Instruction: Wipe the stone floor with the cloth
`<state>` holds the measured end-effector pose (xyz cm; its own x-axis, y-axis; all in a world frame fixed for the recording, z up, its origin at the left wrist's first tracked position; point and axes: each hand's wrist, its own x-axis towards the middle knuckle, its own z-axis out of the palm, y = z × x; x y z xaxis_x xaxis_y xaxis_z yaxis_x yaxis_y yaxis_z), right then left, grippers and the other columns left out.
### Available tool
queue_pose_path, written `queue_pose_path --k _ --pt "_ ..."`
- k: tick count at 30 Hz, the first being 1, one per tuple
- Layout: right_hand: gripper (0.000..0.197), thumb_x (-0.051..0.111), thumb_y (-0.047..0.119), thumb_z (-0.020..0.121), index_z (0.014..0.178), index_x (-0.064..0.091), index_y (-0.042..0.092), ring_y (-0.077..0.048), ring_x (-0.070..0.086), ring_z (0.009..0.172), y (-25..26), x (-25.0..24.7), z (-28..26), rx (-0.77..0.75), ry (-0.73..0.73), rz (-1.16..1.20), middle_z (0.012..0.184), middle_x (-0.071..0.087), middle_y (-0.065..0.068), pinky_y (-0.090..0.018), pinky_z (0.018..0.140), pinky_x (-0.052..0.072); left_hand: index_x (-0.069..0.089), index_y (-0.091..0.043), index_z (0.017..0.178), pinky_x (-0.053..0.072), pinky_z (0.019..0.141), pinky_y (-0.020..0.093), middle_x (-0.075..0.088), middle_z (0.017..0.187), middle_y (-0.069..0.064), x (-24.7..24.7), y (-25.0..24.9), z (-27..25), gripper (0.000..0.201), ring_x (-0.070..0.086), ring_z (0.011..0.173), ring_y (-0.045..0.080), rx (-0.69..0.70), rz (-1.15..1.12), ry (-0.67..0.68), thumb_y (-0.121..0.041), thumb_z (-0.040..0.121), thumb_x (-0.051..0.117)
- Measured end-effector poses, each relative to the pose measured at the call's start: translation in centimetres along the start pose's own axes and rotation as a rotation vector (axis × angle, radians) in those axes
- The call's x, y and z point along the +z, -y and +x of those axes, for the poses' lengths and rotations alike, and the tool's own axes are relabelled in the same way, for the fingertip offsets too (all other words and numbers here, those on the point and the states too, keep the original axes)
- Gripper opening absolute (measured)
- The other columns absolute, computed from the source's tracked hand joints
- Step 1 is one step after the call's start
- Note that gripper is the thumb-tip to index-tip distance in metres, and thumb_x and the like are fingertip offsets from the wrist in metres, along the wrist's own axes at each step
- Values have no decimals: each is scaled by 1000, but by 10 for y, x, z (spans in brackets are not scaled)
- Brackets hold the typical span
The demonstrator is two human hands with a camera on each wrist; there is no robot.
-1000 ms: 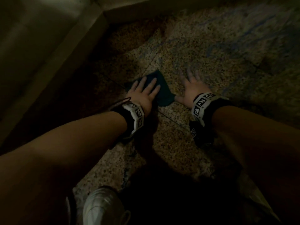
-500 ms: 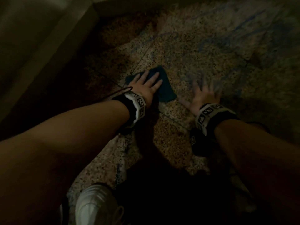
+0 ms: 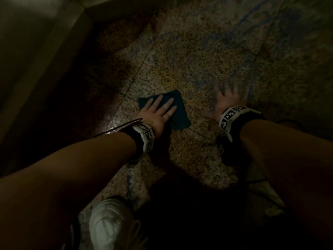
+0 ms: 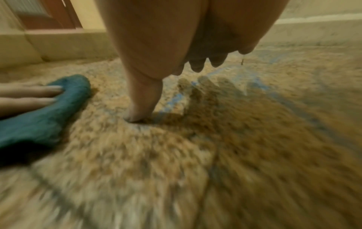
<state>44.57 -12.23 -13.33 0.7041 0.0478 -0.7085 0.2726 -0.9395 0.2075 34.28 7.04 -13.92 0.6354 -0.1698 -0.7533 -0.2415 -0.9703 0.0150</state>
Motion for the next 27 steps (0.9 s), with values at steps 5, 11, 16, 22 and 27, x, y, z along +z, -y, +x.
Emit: queue_pose_path --k 5,11,16,22,27 --pt "109 42 83 74 151 -11 28 -33 -14 145 2 9 -2 4 9 3 158 -18 -3 -60 114 -4 -20 -31 148 -11 115 40 -31 153 -5 -14 -2 8 77 -24 142 25 -45 -41 20 -23 99 40" --pt "109 52 74 77 151 -13 28 -32 -13 145 3 0 5 34 143 94 159 -16 -4 -58 113 2 -16 -30 149 -12 115 42 -28 154 -5 -50 -16 53 79 -22 143 27 -59 -73 -74 -27 98 44" --pt "105 47 78 77 151 -10 29 -32 -9 146 -3 11 -4 51 43 82 159 -13 -3 -58 114 0 -16 -29 149 -13 115 41 -26 155 -3 -51 -12 57 74 -22 143 28 -4 -27 -103 -24 99 38" --pt "106 57 66 80 150 -14 31 -34 -6 146 -9 31 -13 119 124 269 159 -13 -2 -51 117 15 -17 -29 149 -16 113 41 -28 154 -3 -24 -15 35 65 -24 142 28 118 42 -111 -23 102 27" --pt "101 56 60 85 151 -11 25 -36 -9 145 -5 24 -13 127 154 231 158 -17 -5 -48 116 14 -17 -26 149 -17 112 41 -28 154 -1 -10 -13 22 68 -24 142 29 209 90 -113 -30 101 31"
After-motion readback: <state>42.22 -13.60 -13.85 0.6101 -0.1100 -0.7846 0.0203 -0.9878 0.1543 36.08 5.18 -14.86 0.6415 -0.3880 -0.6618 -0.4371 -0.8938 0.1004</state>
